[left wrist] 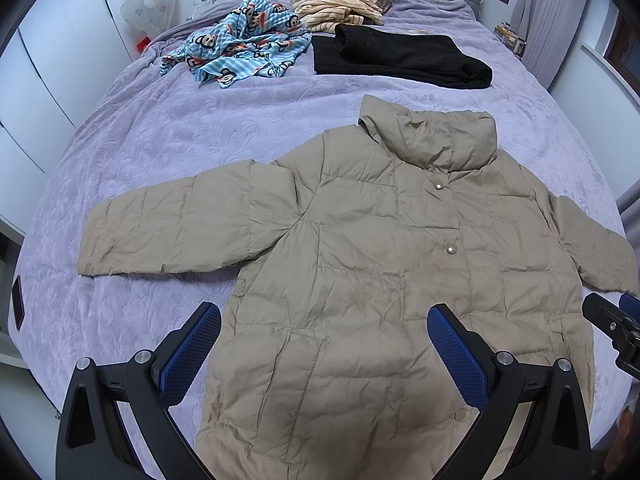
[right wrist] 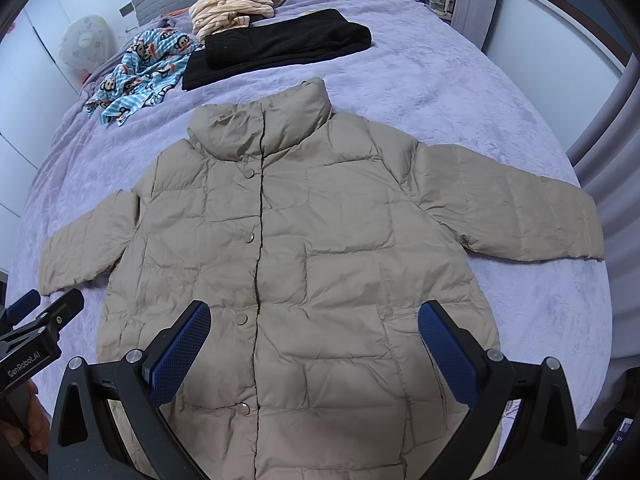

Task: Fold large clothes

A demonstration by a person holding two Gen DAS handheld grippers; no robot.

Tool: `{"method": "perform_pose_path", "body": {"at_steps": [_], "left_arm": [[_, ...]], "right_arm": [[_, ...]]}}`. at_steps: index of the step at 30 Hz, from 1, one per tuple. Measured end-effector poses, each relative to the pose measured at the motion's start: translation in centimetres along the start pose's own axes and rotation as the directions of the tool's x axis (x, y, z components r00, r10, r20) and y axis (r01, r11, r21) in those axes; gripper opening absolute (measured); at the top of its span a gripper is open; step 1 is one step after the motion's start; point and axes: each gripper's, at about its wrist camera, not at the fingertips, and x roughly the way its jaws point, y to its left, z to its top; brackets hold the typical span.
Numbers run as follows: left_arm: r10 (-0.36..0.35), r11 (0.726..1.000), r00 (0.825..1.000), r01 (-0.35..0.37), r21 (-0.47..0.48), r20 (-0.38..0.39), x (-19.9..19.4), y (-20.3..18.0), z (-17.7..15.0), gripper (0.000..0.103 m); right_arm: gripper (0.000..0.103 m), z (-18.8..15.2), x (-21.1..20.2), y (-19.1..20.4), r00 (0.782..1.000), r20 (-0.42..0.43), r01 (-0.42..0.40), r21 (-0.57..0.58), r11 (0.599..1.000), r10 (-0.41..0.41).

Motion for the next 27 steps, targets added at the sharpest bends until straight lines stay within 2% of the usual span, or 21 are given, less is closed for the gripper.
{"method": "perform_pose_path", "body": {"at_steps": [21, 27], "left_arm": [[-0.012, 1.0, 1.0, 0.012, -0.013, -0.017, 0.6, 0.6, -0.5, 0.103], [-0.029, 0.999, 0.999, 0.028, -0.026, -0.037, 1.2, 1.6, -0.6, 0.103]], "right_arm": [[0.103, 0.1, 0.1, -0.2, 1.0, -0.004, 0.0, -0.002, 1.0, 0.0], [0.103, -0.1, 0.5, 1.1, 1.0, -0.012, 0.003, -0.006, 1.0, -0.003]]}}
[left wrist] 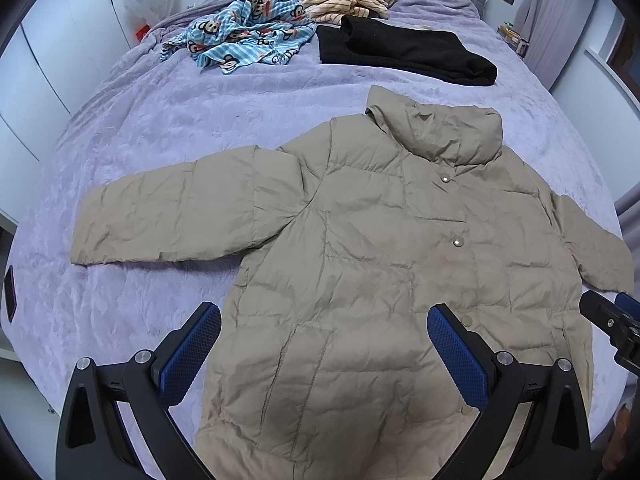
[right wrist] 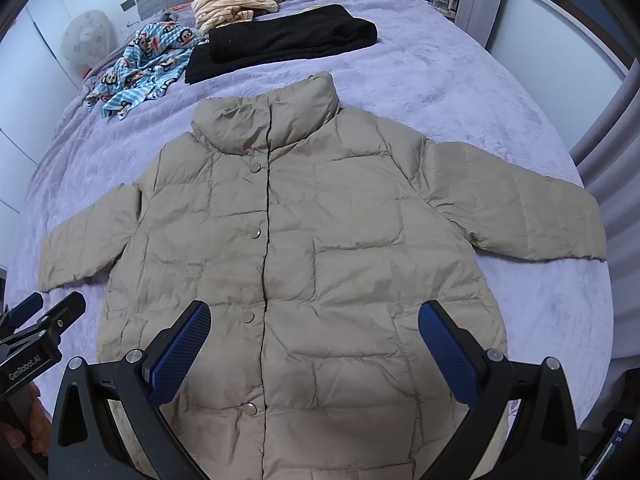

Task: Fold large clothes
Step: 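Grasp the jacket sleeve with the left tool and fold it across the body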

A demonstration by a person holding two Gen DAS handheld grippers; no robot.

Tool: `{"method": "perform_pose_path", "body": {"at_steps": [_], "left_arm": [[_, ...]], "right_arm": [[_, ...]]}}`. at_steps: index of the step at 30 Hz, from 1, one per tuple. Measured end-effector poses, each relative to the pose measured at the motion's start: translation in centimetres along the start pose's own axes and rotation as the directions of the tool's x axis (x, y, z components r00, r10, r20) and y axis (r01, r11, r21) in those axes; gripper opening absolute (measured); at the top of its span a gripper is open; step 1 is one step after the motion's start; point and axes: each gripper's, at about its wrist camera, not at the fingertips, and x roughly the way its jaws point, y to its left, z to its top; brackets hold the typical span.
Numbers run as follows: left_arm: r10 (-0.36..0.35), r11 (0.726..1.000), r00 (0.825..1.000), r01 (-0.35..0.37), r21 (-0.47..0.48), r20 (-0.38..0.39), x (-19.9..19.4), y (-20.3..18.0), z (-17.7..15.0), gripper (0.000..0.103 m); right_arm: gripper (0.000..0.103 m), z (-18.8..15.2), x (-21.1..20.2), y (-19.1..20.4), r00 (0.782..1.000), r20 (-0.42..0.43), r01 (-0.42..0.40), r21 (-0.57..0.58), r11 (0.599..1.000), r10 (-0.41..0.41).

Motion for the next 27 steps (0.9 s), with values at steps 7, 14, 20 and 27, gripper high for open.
{"method": "perform_pose_path", "body": {"at_steps": [7, 14, 20, 27], "left_arm": [[-0.069, 0.997, 0.998, 0.068, -0.024, -0.013, 0.9, 3.0, -0.2, 0.103], [-0.187, 0.973, 0.982, 0.187, -0.135, 0.015, 3.4, 10.0, -0.2, 0.103], [-0.268, 0.889, 0.963, 0.263, -0.376, 0.038, 9.1, 19.4, -0.8, 0.103], [-0.226, 0.787, 0.972, 0.221, -0.576, 0.064, 16.0, 28.5, -0.3, 0.103]], "right_arm": [[0.103, -0.3, 0.4, 1.2, 0.999, -0.02, -0.028, 0.017, 0.999, 0.029], [0.103, -1.4, 2.2, 5.0, 0.996, -0.02, -0.085, -0.012, 0.996, 0.085], [0.103, -2.3, 5.0, 8.9, 0.985, -0.101, -0.145, -0.011, 0.989, 0.143], [0.103, -4.2, 8.2, 13.7, 0.97, -0.125, -0.216, -0.063, 0.974, 0.207]]}}
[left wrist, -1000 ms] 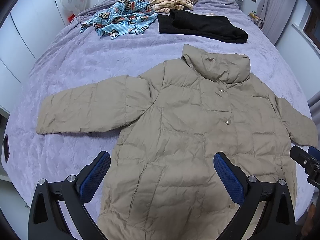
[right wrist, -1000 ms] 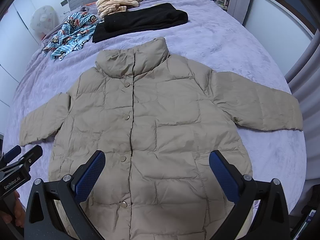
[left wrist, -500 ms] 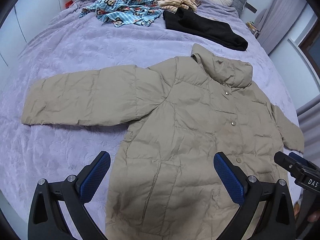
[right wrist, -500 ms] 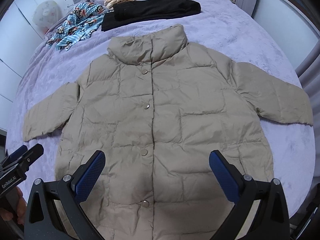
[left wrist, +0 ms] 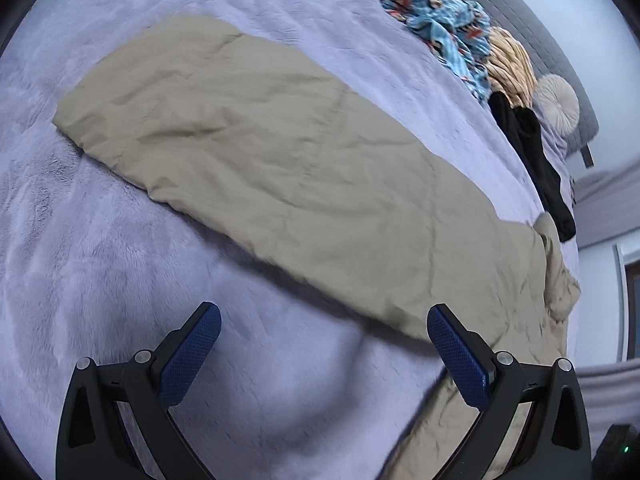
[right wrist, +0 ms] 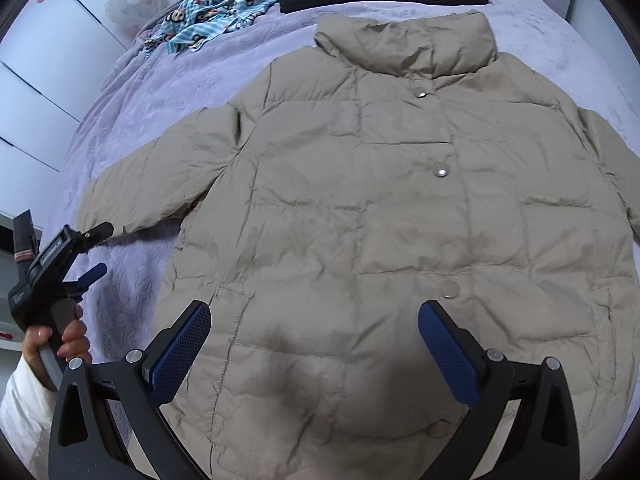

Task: Fold large clothes
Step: 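Grasp the jacket sleeve with the left tool and fold it across the body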

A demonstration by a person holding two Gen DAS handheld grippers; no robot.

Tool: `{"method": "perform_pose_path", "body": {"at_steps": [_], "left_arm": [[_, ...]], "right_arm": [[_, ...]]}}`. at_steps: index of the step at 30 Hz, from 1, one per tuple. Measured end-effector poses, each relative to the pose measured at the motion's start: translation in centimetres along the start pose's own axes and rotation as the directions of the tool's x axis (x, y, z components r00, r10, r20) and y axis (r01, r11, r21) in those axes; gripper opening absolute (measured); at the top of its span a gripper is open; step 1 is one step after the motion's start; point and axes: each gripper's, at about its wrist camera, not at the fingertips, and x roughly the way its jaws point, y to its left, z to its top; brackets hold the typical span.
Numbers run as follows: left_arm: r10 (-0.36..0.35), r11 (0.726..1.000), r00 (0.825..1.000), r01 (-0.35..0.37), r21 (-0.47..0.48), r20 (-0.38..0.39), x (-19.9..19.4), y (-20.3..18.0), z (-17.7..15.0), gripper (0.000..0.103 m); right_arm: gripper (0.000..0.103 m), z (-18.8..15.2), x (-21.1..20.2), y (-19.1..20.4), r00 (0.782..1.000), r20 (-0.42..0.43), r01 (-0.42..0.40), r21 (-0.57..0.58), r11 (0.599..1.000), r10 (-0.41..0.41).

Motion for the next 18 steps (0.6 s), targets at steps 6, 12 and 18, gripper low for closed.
{"method": "perform_pose_path", "body": {"at_steps": [6, 12, 18], "left_arm": [[-0.045, 0.998, 0.997, 0.048, -0.048, 0.055, 2.1, 1.5, 4.3, 0.103], [0.037, 0.999, 0.989, -0.035, -0.012, 0.142, 2.8, 1.9, 7.5, 0.085], [0.029, 0.999, 0.985, -0.032, 0.017, 0.169, 1.2, 2.8, 8.9, 0.011]], "right_arm": [[0.103, 0.5, 3.0, 2.2, 0.998, 0.013, -0.054, 0.012, 0.998, 0.054], [0.103, 1.9, 4.7, 4.3, 0.996, 0.02, -0.082, 0.002, 0.997, 0.082], [0.103, 4.1, 5.6, 5.6, 0.992, 0.037, -0.117, 0.008, 0.993, 0.116]]}}
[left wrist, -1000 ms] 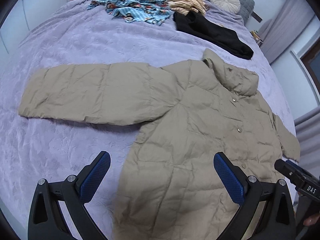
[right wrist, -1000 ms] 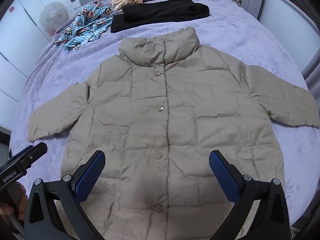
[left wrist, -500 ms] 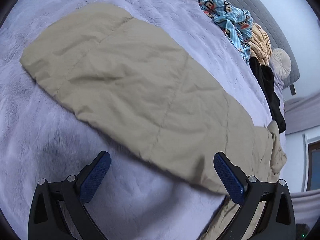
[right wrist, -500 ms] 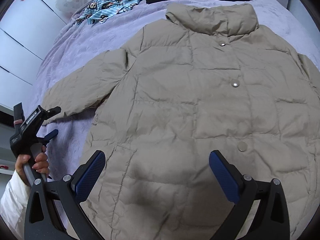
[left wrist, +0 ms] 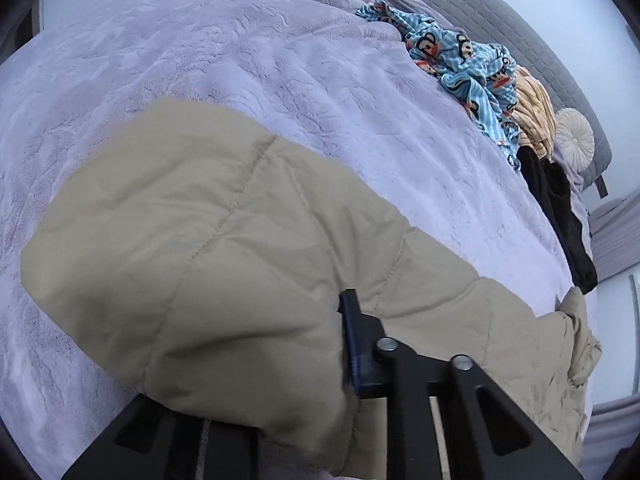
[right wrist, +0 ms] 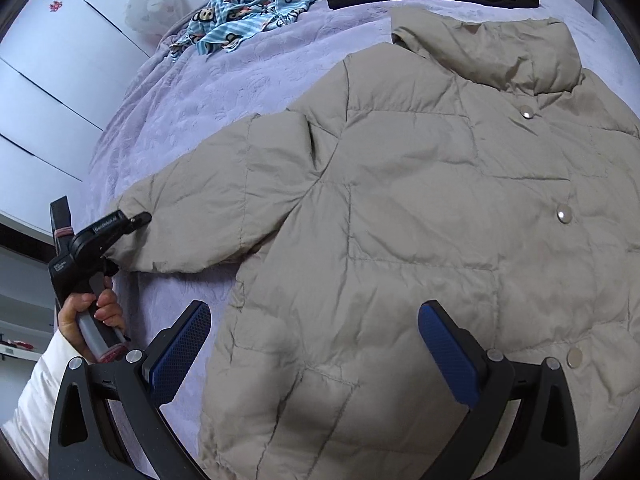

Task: Fold large clothes
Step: 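Grasp the jacket sleeve with the left tool and fold it across the body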

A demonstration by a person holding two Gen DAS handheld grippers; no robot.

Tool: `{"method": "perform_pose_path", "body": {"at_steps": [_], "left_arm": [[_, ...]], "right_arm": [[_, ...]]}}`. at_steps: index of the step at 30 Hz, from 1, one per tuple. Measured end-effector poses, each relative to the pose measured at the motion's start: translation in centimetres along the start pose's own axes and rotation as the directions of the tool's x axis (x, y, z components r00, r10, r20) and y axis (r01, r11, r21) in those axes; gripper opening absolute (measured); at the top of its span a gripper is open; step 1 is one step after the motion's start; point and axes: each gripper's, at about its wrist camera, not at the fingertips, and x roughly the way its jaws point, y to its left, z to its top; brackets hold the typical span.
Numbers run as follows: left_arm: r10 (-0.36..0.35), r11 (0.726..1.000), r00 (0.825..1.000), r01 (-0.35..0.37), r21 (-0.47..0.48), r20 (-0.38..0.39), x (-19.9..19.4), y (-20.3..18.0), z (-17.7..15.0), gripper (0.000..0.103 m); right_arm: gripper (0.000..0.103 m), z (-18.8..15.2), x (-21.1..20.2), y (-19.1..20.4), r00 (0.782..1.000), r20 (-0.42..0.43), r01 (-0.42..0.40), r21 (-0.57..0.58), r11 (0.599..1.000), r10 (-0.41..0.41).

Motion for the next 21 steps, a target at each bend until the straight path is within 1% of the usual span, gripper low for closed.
{"method": "perform_pose_path", "body": {"at_steps": [1, 2, 3, 4, 5, 6, 7, 8, 11, 13, 16, 18, 21], "left_arm": [[-0.019, 1.0, 1.0, 0.019, 0.003, 0.013, -0.7, 0.1, 0.3, 0.009], [-0.022, 1.0, 0.999, 0.022, 0.018, 0.029, -1.6, -0.1, 0.6, 0.009], [-0.024, 0.999, 0.999, 0.022, 0.04, 0.048, -2.4, -0.5, 0.7, 0.009], [-0.028, 0.997, 0.997, 0.023, 0.068, 0.065, -3.3, -0.9, 0.8, 0.009], [-0.034, 0.995, 0.996, 0.026, 0.099, 0.085, -4.3, -1.7, 0.9, 0.009], [-0.042, 0.991, 0.994, 0.028, 0.132, 0.102, -5.2, -2.4, 0.8, 0.009], [-0.054, 0.985, 0.991, 0.033, 0.17, 0.12, -6.2, -3.3, 0.8, 0.009], [-0.069, 0.977, 0.988, 0.039, 0.208, 0.139, -7.3, -4.3, 0.6, 0.009], [-0.127, 0.948, 0.977, 0.068, 0.31, 0.173, -9.8, -7.6, 0.2, 0.009], [-0.169, 0.924, 0.969, 0.092, 0.37, 0.181, -11.4, -10.1, -0.4, 0.009], [-0.244, 0.883, 0.958, 0.156, 0.443, 0.149, -12.7, -14.7, -1.8, 0.009], [-0.288, 0.844, 0.95, 0.193, 0.501, 0.119, -13.1, -18.5, -3.3, 0.009], [-0.342, 0.781, 0.938, 0.244, 0.574, 0.066, -12.8, -25.1, -6.1, 0.009]], "right_arm": [[0.103, 0.5, 0.1, 0.1, 1.0, 0.009, -0.003, 0.006, 1.0, 0.003], [0.101, 1.0, 0.3, 0.3, 1.0, 0.021, -0.011, 0.011, 1.0, 0.011], [0.097, 1.5, 0.4, 0.4, 0.999, 0.036, -0.024, 0.017, 1.0, 0.023], [0.071, 2.1, 0.6, 0.5, 0.998, 0.05, -0.037, 0.028, 0.999, 0.035], [0.031, 2.6, 1.1, 0.5, 0.998, 0.045, -0.05, 0.041, 0.998, 0.048], [0.022, 3.1, 1.8, 0.5, 0.997, 0.03, -0.077, 0.059, 0.995, 0.075], [0.018, 3.6, 2.7, 0.4, 0.993, 0.02, -0.116, 0.089, 0.989, 0.115], [0.017, 4.1, 3.4, 0.5, 0.989, 0.022, -0.147, 0.114, 0.983, 0.146], [0.016, 5.1, 5.6, 1.3, 0.981, 0.024, -0.196, 0.122, 0.973, 0.195], [0.016, 5.1, 7.5, 1.8, 0.976, -0.011, -0.212, 0.124, 0.969, 0.215], [0.016, 4.5, 10.6, 2.2, 0.972, -0.079, -0.212, 0.112, 0.971, 0.222], [0.016, 4.4, 11.4, 2.2, 0.97, -0.097, -0.215, 0.104, 0.971, 0.225], [0.016, 4.7, 10.6, 1.2, 0.947, -0.118, -0.281, 0.138, 0.95, 0.298]]}}
